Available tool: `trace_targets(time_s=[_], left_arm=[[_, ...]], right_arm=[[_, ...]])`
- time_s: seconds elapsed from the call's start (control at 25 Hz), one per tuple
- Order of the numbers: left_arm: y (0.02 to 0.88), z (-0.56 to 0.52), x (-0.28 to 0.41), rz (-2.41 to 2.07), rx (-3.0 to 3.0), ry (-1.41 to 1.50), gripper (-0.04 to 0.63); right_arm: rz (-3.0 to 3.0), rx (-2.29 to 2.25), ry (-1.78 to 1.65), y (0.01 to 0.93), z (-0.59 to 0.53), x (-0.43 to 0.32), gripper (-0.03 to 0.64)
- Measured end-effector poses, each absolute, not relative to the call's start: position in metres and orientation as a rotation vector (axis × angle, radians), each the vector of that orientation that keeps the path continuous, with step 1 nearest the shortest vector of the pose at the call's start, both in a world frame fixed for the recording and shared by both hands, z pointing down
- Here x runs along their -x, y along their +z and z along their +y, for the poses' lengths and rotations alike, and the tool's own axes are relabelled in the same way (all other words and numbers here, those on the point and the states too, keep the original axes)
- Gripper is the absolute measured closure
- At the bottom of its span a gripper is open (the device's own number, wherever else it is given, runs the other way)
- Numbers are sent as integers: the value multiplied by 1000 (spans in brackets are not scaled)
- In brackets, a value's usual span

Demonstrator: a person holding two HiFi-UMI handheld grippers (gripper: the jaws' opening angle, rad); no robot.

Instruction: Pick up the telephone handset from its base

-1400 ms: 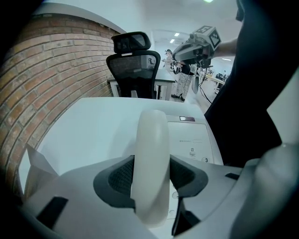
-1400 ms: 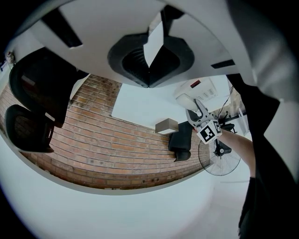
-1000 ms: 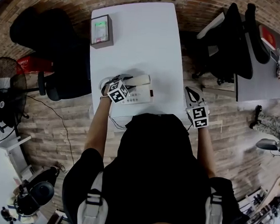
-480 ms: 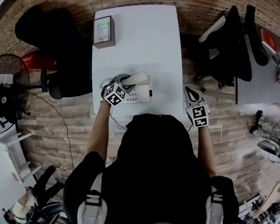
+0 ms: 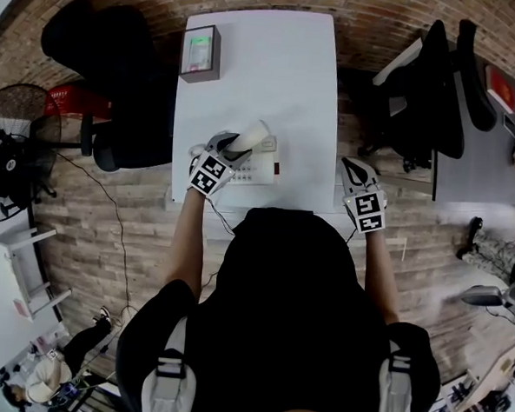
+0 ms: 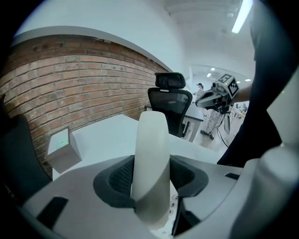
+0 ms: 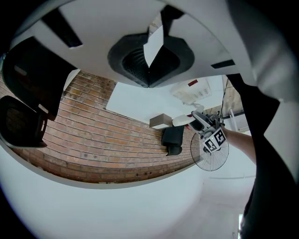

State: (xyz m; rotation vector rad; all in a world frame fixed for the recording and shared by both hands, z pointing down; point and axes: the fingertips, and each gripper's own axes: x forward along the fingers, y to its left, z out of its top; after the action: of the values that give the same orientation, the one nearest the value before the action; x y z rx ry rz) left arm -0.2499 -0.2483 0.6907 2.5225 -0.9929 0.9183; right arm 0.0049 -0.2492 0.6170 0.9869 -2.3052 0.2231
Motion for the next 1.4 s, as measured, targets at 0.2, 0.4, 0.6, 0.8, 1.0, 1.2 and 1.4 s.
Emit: trace_targets(time_s=[0.2,0.4,0.6,0.8,1.0,1.2,1.4], left_arm=[[667,-245,247,-1078,-2482,743,371],[653,-237,245,-1131,-2453,672,371],[639,-221,239,-1130,-2467,670,371],[619,-207,239,-1190,-2425,484,371],[610,-194,242,-1236,-2364,326,371],[610,-175,235,-1248,-2330,287,371],[611,-157,224,-1255,-2313,251,371]], right_arm=[[-2329,-971,230,615,-246,-7,618],[-2345,-967,237,613,-241,-16,618],[-2360,-963,235,613,-237,-24,618],[-2381,-951,230,609,-230,-25,618],[-2402,-925,222,606,-218,-24,618],[-2412,-897,220,606,-207,-29,618],[-2444,-855,231,607,-196,-32,618]])
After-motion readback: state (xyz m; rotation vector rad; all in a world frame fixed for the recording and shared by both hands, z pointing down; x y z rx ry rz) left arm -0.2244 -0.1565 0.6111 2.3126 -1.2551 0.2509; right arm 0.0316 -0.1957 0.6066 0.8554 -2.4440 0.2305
